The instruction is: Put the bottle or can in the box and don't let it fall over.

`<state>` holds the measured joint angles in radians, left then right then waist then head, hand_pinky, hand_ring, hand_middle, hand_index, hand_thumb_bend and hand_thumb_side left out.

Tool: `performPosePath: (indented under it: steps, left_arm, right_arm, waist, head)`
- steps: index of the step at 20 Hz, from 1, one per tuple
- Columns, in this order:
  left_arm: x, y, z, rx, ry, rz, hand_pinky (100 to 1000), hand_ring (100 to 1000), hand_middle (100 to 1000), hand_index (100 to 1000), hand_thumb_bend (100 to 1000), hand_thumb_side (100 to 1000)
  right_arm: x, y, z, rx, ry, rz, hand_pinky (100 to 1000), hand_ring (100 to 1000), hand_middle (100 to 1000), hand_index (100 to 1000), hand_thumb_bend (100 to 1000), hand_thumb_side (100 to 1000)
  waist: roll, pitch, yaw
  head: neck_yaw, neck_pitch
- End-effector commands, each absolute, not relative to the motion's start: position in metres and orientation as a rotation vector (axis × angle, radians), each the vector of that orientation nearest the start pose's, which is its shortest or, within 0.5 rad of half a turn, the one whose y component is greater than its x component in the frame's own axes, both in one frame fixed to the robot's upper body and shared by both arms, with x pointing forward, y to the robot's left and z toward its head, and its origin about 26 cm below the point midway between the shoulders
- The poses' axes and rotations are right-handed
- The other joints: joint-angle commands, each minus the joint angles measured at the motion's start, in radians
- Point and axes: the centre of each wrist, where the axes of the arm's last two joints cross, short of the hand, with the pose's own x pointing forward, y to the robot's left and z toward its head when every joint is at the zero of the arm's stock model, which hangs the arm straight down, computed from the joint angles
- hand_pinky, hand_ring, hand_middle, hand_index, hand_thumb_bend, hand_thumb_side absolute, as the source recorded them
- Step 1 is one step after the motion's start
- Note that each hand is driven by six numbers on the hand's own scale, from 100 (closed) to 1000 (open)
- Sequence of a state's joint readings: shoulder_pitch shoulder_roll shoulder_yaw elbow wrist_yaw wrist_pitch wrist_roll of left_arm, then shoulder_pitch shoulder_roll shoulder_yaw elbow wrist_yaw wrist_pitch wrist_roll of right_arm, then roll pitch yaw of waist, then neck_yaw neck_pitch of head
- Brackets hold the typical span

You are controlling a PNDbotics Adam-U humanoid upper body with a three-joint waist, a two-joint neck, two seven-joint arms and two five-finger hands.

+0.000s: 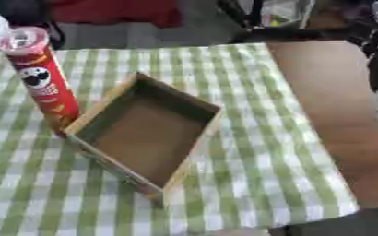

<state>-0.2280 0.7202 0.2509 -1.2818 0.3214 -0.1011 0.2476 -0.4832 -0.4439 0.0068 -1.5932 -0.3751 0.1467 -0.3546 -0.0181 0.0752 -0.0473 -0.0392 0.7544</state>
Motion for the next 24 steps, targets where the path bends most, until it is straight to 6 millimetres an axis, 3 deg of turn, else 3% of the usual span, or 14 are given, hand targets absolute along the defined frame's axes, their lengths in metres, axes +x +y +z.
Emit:
performPosePath:
  steps: [1, 7, 24]
  left_arm:
    - [0.309, 0.501, 0.139, 0.726, -1.777, 0.173, 1000, 879, 821, 827, 915, 163]
    - [0.308, 0.5, 0.136, 0.689, -1.766, 0.143, 1000, 880, 816, 829, 917, 166]
    - [0.301, 0.474, 0.132, 0.426, -1.773, -0.107, 1000, 904, 824, 845, 938, 197]
  right_arm:
    - [0.372, -0.301, 0.195, -0.199, -1.941, -0.126, 833, 858, 854, 868, 355, 664]
    - [0.372, -0.301, 0.196, -0.197, -1.943, -0.125, 833, 858, 854, 868, 356, 663]
    - [0.373, -0.299, 0.195, -0.19, -1.939, -0.12, 833, 857, 853, 868, 351, 665]
  waist:
    - [0.004, -0.016, 0.002]
    - [0.004, -0.016, 0.002]
    - [0.003, -0.011, 0.001]
  head:
    - [-0.004, -0.007]
    - [-0.003, -0.011]
    - [0.002, -0.018]
